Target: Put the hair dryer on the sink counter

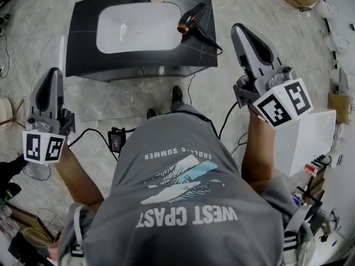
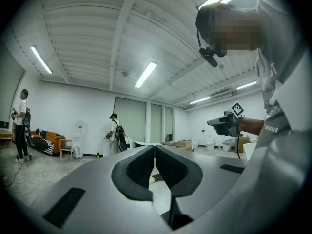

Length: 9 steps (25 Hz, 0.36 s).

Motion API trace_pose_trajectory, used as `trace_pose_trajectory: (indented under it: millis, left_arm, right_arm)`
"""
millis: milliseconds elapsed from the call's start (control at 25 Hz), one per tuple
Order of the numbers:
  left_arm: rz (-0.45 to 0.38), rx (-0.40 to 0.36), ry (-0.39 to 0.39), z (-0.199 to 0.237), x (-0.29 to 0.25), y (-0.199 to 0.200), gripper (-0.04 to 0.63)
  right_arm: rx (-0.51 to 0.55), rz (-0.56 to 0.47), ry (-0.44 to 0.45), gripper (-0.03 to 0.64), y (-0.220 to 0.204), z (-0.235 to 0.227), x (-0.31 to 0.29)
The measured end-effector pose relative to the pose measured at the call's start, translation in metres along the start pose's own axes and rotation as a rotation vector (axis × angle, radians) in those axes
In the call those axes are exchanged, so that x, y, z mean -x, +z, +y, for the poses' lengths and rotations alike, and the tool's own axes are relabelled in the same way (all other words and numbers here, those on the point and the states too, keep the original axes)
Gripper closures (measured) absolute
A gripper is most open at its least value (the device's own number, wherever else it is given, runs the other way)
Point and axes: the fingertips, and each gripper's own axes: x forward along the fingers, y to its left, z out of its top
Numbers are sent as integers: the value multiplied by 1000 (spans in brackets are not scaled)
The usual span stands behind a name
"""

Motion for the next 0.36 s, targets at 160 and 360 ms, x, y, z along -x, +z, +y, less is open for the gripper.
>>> trace_pose_trajectory:
  millis: [160,360]
  left_arm:
    - [-1,6,-5,-1,6,-3,568]
    - [-1,11,-8,1,12,-6,568]
  right_arm:
    - [6,-2,-2,589,1,5,2]
    - [13,-2,-4,589,1,13,1]
